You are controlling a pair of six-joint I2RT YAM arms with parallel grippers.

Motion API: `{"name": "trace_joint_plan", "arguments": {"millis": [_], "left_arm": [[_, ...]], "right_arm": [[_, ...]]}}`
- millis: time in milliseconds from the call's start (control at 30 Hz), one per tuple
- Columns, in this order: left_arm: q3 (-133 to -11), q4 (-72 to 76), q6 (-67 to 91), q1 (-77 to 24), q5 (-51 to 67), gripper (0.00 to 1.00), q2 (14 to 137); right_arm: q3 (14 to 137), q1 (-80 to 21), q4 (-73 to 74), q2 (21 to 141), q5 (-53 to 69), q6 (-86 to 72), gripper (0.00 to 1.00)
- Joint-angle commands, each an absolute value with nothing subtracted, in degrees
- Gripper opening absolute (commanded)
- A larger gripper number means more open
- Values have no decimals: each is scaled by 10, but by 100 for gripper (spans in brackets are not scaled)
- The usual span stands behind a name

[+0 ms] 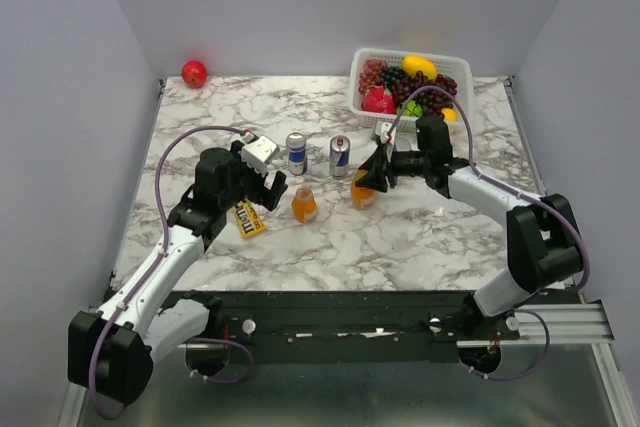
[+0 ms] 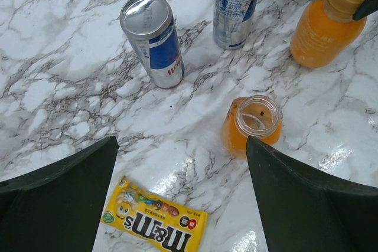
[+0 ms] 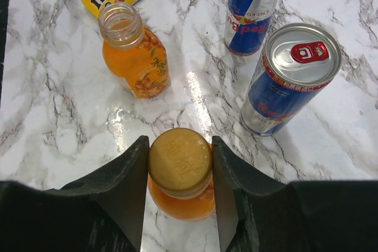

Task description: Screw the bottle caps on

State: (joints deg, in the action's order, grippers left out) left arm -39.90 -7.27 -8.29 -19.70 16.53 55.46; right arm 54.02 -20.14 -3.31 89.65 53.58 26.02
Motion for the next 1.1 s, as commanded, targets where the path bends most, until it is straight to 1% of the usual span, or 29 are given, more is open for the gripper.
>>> {"name": "trace_joint_plan", "arguments": {"millis": [0, 67, 167, 200, 267, 300, 333, 367, 400, 567, 633, 733, 767, 800, 900, 1067], "left_arm": [[-425, -77, -83, -188, 177, 99, 569], [-431, -80, -86, -185, 179, 99, 576], [-434, -80, -93, -183, 182, 99, 583], [-434, -79, -95, -181, 180, 99, 583], [-434, -75, -95, -179, 185, 99, 585], [-432, -73, -94, -179, 185, 99, 584], [-432, -70, -94, -178, 189, 99, 584], [-431, -69, -92, -178, 193, 99, 584], [-431, -69, -91, -179, 197, 99, 584], [-424, -67, -92, -178, 211, 99, 577], [-418, -62, -93, -178, 214, 99, 570], [-408, -55, -92, -178, 221, 99, 558], [-402, -53, -89, -178, 220, 99, 555], [-397, -51, -81, -178, 217, 99, 551], [-379, -46, -73, -172, 210, 99, 539], [-366, -71, -78, -159, 201, 99, 517]], "right_arm": [[524, -198, -132, 924, 566, 255, 29], [515, -198, -137, 929, 562, 248, 32], [498, -198, -146, 928, 560, 246, 40], [496, -198, -145, 927, 556, 248, 48], [489, -196, -143, 918, 551, 244, 54], [485, -196, -142, 916, 556, 243, 61], [486, -195, -135, 913, 557, 243, 65], [488, -195, -131, 911, 558, 240, 79], [492, -196, -128, 910, 555, 236, 100], [529, -195, -101, 894, 527, 226, 100], [558, -195, -67, 875, 521, 231, 100], [589, -199, -3, 865, 560, 271, 100], [617, -204, 26, 867, 562, 290, 100], [629, -222, 60, 873, 561, 295, 100], [675, -269, 103, 911, 550, 305, 100], [722, -341, 104, 987, 505, 311, 100]]}}
